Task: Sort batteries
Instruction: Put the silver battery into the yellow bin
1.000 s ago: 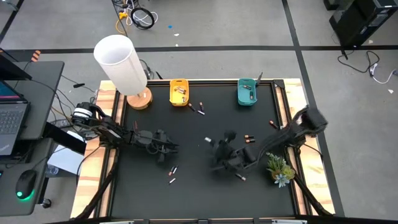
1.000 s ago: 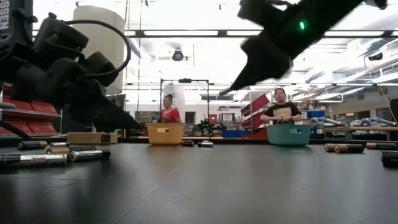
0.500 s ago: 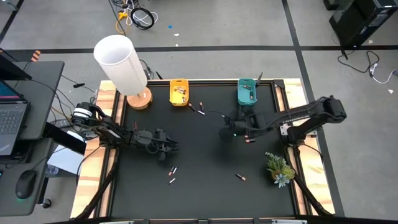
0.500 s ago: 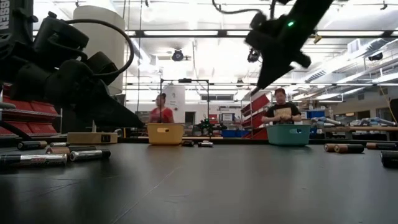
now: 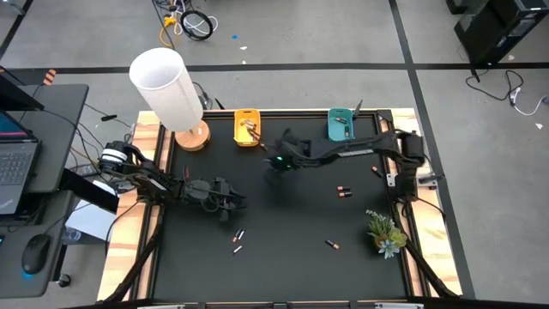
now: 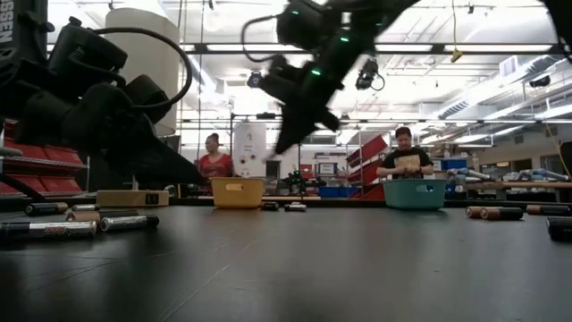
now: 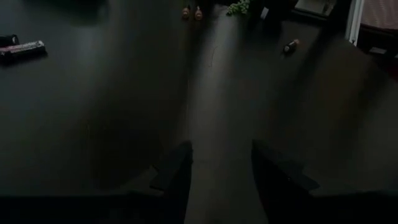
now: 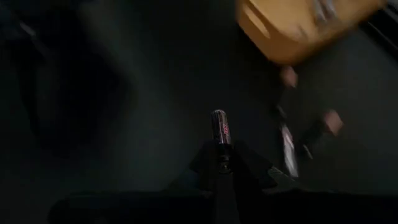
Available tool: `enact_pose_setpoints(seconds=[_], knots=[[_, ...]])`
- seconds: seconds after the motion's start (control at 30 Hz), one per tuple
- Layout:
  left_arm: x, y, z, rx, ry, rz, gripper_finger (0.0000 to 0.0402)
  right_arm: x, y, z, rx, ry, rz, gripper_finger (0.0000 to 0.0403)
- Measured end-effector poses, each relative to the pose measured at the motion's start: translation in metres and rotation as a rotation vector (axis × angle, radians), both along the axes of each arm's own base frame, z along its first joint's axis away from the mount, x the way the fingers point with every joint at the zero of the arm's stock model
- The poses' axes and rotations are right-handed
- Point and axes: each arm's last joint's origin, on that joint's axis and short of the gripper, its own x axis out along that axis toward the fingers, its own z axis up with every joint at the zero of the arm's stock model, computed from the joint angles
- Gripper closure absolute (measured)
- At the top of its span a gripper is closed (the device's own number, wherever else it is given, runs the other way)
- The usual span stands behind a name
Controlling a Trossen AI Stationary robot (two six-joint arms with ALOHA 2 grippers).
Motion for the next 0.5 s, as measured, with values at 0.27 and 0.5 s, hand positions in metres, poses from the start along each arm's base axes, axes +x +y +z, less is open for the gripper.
enact_pose_setpoints(seconds=[0.27, 0.5], knots=[[0.0, 0.0, 0.0, -0.052, 0.0, 0.017, 0.0234, 0.045, -0.041, 0.029, -0.055, -0.107, 0.053, 0.0371], [0.0, 0.0, 0.0, -0.062, -0.001, 0.019, 0.0234, 0.066, -0.078, 0.016, -0.072, -0.113, 0.01, 0.0346]])
